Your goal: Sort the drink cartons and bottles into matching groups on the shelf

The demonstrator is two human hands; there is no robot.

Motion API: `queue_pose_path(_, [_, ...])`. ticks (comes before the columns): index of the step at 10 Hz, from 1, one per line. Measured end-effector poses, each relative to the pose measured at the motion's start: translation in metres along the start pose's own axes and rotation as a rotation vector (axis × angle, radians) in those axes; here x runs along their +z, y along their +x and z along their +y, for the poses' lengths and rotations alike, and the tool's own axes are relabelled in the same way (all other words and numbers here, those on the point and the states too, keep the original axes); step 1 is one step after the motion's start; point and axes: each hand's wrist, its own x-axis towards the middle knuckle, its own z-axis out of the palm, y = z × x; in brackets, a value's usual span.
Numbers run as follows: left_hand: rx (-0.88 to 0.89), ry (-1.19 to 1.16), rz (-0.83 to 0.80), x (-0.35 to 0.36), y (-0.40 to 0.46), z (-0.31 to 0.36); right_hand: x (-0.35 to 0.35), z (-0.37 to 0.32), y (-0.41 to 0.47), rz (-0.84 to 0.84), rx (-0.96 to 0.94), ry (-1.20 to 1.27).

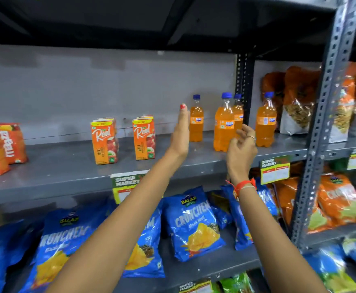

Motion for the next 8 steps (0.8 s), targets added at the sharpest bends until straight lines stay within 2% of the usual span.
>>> queue_pose_path(1, [-0.201,-0.119,-0.105,0.029,0.017,-0.006,-0.009,0.008,0.022,-0.213,0.004,-0.189])
queue_pose_path(2, [-0.329,-0.196,-0.12,0.045,0.028,-0.013,-0.013,0.009,0.036,-0.391,0.033,-0.272])
queue_pose_path(3, [-0.351,-0.241,-0.146,0.051,0.029,-0.016,-0.012,0.007,0.04,-0.44,0.026,-0.292])
queue_pose_path(7, [-0.272,-0.132,-0.085,0.042,0.027,-0.021,0.005,0.023,0.043,-0.482,-0.001,-0.19])
queue_pose_path(8, [-0.18,-0.02,-0.019,0.043,0.024,-0.022,0.003,0.026,0.046,-0.452,0.02,-0.19])
